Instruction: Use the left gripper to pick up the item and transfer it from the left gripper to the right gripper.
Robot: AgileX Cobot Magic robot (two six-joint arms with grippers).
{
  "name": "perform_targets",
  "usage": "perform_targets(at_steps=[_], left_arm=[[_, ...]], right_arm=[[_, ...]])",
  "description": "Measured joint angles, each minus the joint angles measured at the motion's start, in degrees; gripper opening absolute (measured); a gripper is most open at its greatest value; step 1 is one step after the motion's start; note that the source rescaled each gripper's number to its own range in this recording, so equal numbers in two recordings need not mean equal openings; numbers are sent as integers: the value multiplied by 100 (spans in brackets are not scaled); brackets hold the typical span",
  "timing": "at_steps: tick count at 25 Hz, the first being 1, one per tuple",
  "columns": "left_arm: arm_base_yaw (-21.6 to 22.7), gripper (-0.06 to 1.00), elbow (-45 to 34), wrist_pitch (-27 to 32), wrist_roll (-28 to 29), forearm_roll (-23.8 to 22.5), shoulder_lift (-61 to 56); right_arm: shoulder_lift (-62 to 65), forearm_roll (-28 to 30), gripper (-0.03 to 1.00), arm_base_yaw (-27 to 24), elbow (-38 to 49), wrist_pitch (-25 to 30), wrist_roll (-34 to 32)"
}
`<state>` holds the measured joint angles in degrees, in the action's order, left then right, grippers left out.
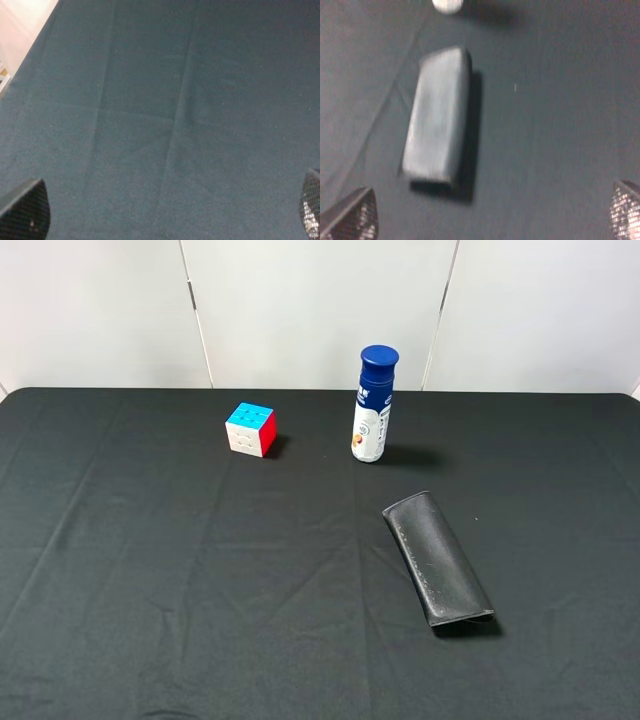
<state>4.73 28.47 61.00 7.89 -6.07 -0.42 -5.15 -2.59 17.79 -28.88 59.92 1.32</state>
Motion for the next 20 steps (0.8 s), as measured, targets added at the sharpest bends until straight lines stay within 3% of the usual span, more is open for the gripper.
perform_targets(at_steps=[12,20], left_arm=[[0,100,0,0,0,0,0],[0,100,0,0,0,0,0]], right_arm=[[343,200,100,-10,41,-97,-222],[386,200,100,-1022,41,-142,-222]])
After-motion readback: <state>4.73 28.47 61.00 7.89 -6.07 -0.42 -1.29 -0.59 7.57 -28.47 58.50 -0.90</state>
